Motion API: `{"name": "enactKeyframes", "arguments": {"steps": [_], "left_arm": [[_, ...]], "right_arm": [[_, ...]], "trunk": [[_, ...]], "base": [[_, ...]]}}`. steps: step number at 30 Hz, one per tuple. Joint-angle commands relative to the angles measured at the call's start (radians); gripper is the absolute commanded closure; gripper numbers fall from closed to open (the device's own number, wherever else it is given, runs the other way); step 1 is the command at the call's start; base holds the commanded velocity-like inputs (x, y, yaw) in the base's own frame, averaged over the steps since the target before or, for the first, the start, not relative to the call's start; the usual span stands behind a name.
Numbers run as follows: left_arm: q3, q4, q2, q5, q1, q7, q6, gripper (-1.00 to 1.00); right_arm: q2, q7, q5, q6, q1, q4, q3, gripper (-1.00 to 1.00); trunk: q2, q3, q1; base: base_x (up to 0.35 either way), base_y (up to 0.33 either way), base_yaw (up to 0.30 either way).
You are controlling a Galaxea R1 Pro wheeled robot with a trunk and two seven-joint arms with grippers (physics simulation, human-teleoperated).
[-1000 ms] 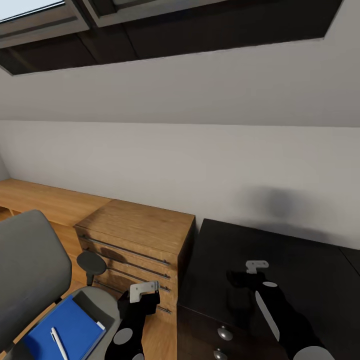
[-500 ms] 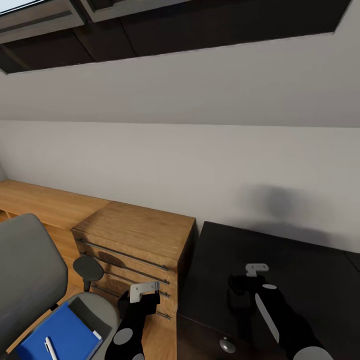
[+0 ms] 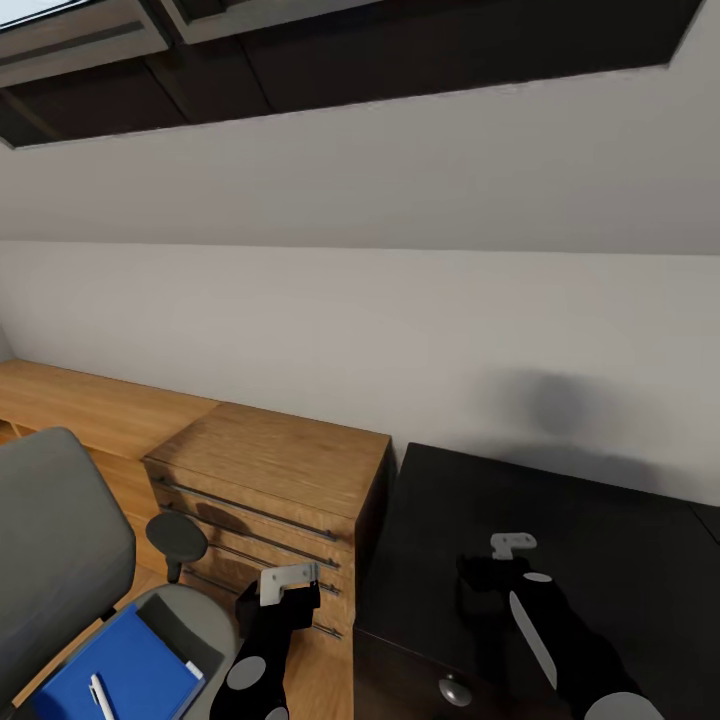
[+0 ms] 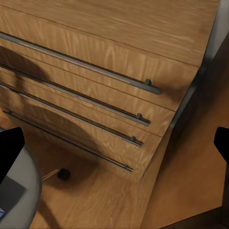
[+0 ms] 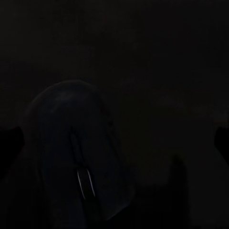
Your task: In the bedroom, organize the workspace by keeping the computer under the desk, ensuring the monitor is on the desk, placing the keyboard on the desk next to the monitor, placing the mouse on the desk next to the keyboard, moving the folder from the swivel chair onto the desk next to the mouse, stacking the notebook on top of the folder with the pen on top of the notebook, and positioning the swivel chair next to the desk.
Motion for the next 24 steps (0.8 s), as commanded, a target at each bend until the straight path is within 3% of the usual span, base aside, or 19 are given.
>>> {"name": "enactKeyframes", "arguments": {"steps": [1, 24], "left_arm": [[-0.003, -0.001, 0.001, 0.005, -0.001, 0.008, 0.004, -1.0], [-0.002, -0.001, 0.001, 0.005, -0.001, 0.008, 0.004, -1.0]], "right_arm": [[-0.001, -0.001, -0.007, 0.005, -0.001, -0.001, 0.003, -1.0], [-0.001, 0.021, -0.007, 0.003, -0.001, -0.005, 0.012, -1.0]], "trunk": [[-0.001, -0.001, 0.0], [-0.001, -0.001, 0.0]], "base": [[0.0, 0.0, 0.0], [0.0, 0.0, 0.0]]}}
